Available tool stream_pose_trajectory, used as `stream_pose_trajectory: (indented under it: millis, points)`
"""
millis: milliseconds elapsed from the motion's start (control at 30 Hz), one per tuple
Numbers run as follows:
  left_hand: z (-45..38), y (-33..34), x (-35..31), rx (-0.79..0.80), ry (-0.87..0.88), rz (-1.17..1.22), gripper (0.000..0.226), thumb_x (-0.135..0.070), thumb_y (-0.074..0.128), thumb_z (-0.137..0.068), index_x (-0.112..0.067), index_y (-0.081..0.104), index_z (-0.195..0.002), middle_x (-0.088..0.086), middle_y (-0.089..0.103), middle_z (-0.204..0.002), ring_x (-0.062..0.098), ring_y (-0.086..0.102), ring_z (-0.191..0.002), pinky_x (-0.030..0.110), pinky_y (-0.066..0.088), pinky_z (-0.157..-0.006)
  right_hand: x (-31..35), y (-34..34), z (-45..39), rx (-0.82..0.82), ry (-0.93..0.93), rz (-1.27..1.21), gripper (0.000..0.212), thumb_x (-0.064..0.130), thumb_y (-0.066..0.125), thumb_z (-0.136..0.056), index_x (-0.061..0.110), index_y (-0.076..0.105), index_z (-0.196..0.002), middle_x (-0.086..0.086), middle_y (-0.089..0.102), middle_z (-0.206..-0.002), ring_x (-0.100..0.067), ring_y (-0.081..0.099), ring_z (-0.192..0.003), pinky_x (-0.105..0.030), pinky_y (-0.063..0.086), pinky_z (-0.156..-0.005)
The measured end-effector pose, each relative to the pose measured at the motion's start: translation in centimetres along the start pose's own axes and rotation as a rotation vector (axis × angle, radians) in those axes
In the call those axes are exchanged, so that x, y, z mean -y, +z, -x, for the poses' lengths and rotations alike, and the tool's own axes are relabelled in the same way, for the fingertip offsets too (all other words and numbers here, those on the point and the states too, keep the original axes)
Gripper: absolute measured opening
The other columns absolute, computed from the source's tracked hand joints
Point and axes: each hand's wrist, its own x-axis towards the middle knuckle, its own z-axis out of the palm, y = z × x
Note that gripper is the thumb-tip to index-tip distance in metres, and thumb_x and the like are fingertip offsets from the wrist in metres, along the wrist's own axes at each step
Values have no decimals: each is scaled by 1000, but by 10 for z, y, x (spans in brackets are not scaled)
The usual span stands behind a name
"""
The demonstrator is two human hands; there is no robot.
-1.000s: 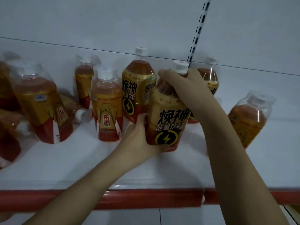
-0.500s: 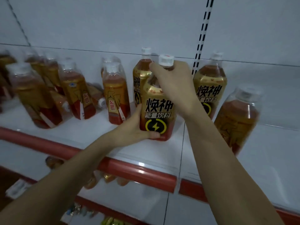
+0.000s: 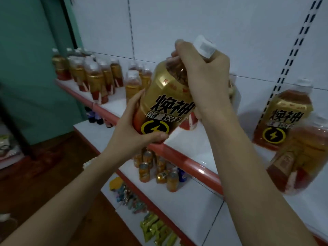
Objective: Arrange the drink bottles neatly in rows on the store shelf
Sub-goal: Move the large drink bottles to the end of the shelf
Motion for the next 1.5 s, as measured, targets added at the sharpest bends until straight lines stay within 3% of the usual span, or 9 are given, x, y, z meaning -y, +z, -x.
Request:
stream_pose_trajectory:
  millis: [167,367,500,633,733,967,1100,1267,1500]
  points:
    - [34,-60,17,-197,-43,25,98,-41,89,-60,-38,37,-143,-11,56,-134,9,59,-119,37,57,-92,2,86,14,166,37,18,41,25,69,-93,-16,65,-93,-29,69,-87,-28,64,-66,-34,54,-63]
    - [65,-166,31,-376,-73,53,88,-30,85,-66,-30,40,-142,-13,60,-125,1,61,-111,19,55,-85,6,218,27,367,52,82,43,40,70,-92,-3,72,-90,-14,76,-85,-32,72,-84,-47,58,-83]
    - [89,-233,50,-463,-114,53,83,-32,84,-64,-38,43,-137,-14,61,-124,0,62,-110,18,55,-83,-7,295,37,523,69,113,52,46,65,-95,-4,68,-107,-19,75,-98,-34,71,-92,-51,57,-91]
    - [100,-279,76,-529,-180,81,82,-36,91,-64,-44,46,-133,-20,64,-119,1,63,-109,25,57,-84,-25,351,41,661,80,138,32,51,56,-99,23,64,-113,1,74,-108,-14,71,-102,-43,53,-101]
    - [99,-306,94,-562,-219,95,88,-37,90,-64,-36,45,-140,-18,64,-121,-1,63,-108,21,57,-84,-45,385,36,714,97,124,20,51,52,-101,34,60,-106,4,72,-109,-15,69,-107,-45,50,-106]
    - [72,-344,157,-545,-278,172,84,-28,89,-66,-30,47,-138,-13,67,-119,3,66,-105,17,55,-76,-120,432,3,758,106,145,31,50,47,-102,25,64,-107,5,72,-107,-13,70,-103,-40,54,-98]
    - [31,-360,209,-493,-343,208,81,-26,89,-66,-33,48,-135,-14,68,-117,6,67,-106,19,56,-76,-178,453,-38,735,98,207,47,62,47,-98,20,67,-108,5,74,-104,-26,73,-96,-68,53,-86]
    - [-47,-396,265,-454,-375,204,78,-25,83,-66,-33,47,-135,-17,68,-115,4,66,-105,18,55,-76,-239,499,-103,650,116,121,38,47,48,-102,16,68,-109,7,76,-97,-5,72,-89,-26,53,-83]
    - [-134,-461,320,-413,-373,176,80,-24,86,-70,-28,44,-139,-8,66,-123,10,66,-110,21,56,-80,-291,572,-175,575,89,21,26,42,50,-104,22,66,-97,8,74,-92,-11,72,-92,-34,56,-90]
